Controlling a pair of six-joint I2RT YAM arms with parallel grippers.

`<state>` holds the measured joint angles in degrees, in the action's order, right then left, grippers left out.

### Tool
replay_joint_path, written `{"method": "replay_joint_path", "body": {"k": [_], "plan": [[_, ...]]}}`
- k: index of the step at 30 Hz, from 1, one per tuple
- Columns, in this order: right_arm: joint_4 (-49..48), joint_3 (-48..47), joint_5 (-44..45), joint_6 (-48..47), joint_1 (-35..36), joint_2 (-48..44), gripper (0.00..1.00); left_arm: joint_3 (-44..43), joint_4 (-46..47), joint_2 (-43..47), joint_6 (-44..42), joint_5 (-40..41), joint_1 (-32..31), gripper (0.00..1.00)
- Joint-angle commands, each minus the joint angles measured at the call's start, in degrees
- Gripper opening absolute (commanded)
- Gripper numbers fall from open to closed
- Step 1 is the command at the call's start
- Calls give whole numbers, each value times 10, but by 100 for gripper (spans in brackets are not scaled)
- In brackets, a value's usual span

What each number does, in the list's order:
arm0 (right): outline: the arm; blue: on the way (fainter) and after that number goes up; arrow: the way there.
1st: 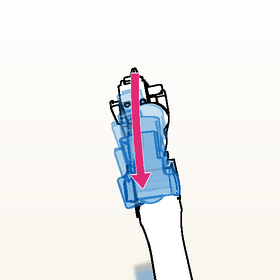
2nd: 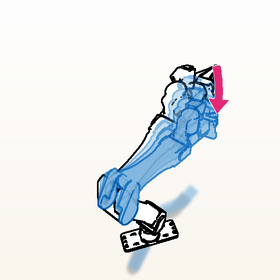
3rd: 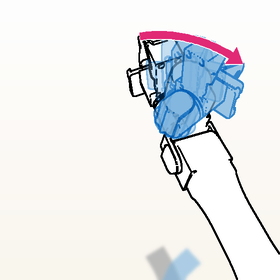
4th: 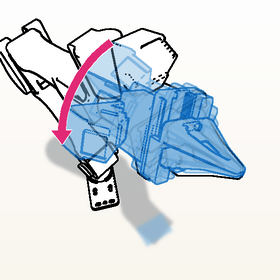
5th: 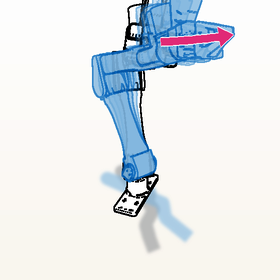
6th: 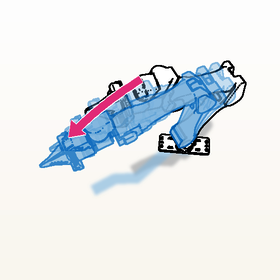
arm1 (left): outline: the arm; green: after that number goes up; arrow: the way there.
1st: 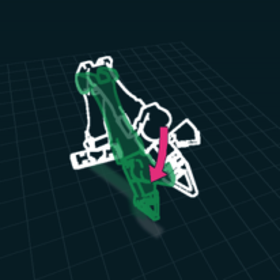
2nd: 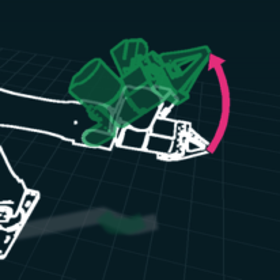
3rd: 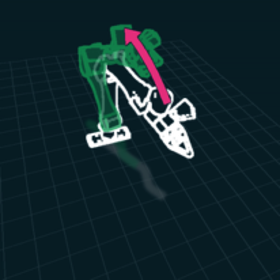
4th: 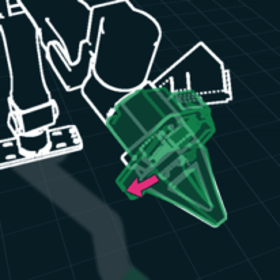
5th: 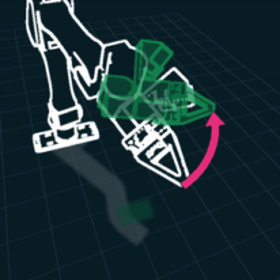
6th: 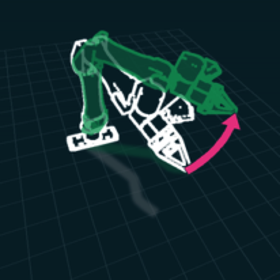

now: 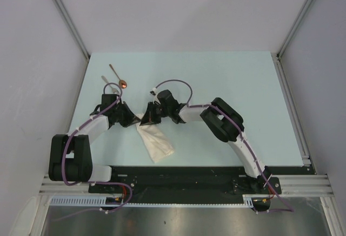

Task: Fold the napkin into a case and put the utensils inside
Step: Grasp the top corner of the smaller rectangle folded napkin from the folded napkin.

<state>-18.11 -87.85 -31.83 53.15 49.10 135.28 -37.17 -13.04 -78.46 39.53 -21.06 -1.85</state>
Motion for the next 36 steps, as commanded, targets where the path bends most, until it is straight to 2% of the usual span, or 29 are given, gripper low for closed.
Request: {"method": "replay_joint_path", "body": {"k": [1,9,26,30,36], "plan": [[-7,58,5,-15,-15,-83,4,-6,12,11,-1,-18,-1,0],[-23,101,4,-17,-21,-90,4,-9,11,10,-2,-19,-1,0],[-19,29,-8,-7,-1,-17,4,-2,15,18,4,-30,-1,0],[-19,1,-3,6,6,-12,3,7,18,18,4,-29,-1,0],[-67,9,-8,57,2,-3,2,10,16,20,2,-24,-1,0]]}}
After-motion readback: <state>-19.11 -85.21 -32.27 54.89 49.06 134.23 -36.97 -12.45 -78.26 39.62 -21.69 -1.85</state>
